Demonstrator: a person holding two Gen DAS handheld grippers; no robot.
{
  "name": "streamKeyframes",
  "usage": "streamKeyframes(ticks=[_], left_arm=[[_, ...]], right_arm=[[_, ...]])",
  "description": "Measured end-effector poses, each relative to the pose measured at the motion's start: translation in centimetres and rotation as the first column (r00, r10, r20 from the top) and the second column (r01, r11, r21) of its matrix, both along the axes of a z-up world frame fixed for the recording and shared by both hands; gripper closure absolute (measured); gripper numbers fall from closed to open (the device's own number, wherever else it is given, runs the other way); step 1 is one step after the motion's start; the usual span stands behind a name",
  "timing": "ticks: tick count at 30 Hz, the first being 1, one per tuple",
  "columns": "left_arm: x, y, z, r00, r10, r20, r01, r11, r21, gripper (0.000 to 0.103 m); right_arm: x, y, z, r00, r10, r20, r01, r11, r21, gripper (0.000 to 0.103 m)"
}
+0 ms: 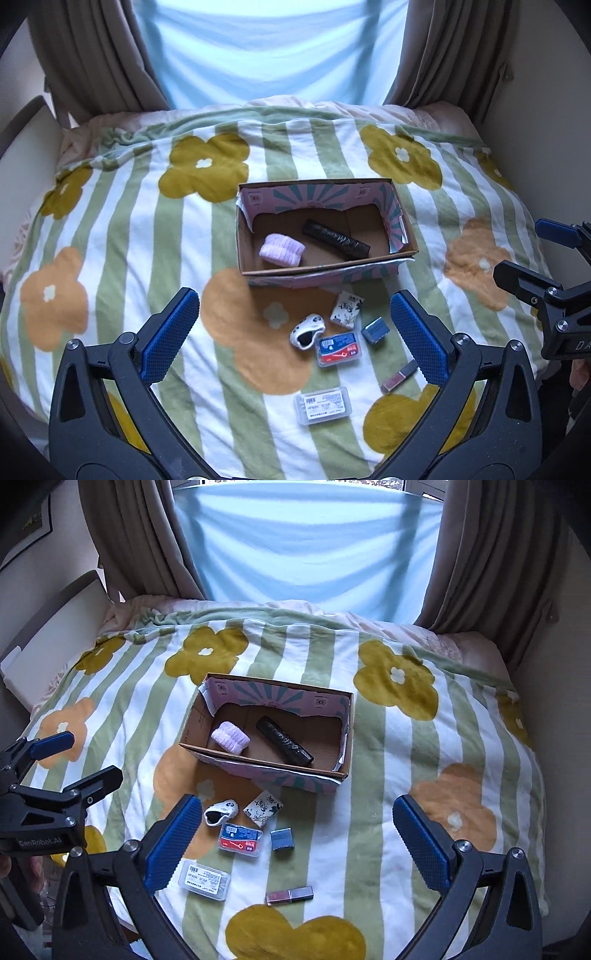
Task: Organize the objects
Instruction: 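Lift both tools back from the box toward the remaining items, then grasp the clear Deep Care box with left tool while right tool grasps lip gloss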
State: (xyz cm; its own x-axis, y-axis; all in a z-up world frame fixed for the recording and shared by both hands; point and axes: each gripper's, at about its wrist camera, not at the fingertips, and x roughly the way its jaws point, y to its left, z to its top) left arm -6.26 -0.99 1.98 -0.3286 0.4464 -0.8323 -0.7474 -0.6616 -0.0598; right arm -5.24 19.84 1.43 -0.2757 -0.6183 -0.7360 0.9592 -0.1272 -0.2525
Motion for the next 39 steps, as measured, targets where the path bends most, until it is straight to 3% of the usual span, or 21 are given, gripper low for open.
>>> streamKeyframes(ticks=[9,11,18,25,31,34,39], left_arm=[[1.4,-3.5,-1.6,0.998,0.041,0.053,-0.041,0.999,0.000,0.000],[1.5,-3.8,-1.7,0.998,-0.030,0.047,0.030,1.000,-0.009,0.000],[2.2,-4.0,-3.3,0.997,-0.022,0.080,0.024,0.999,-0.030,0.000],[4.2,-3.8,-7.6,0.994,-0.016,0.107,0.025,0.996,-0.090,0.000],[6.0,-3.1,-13.3,0.987,0.000,0.158,0.021,0.991,-0.131,0.000],[6.6,-2.8,-16.3,0.982,0.012,0.190,0.018,0.988,-0.154,0.000],[7.3,-2.5,-20.7,0.975,0.041,0.219,0.001,0.982,-0.191,0.001]], right_arm=[[0.1,2.1,-0.6,0.999,0.043,0.012,-0.042,0.998,-0.035,0.001],[0.2,2.4,-0.8,0.998,0.067,0.006,-0.067,0.997,-0.045,0.001],[0.2,3.4,-2.4,0.987,0.160,-0.027,-0.162,0.983,-0.085,0.001],[-2.0,3.4,-7.4,0.968,0.247,-0.045,-0.250,0.966,-0.067,0.001],[-4.3,3.1,-13.1,0.953,0.295,-0.066,-0.296,0.955,0.002,0.001],[-5.7,2.8,-15.8,0.939,0.321,-0.124,-0.323,0.946,0.003,0.001],[-7.7,2.1,-19.4,0.940,0.321,-0.113,-0.317,0.947,0.046,0.001]])
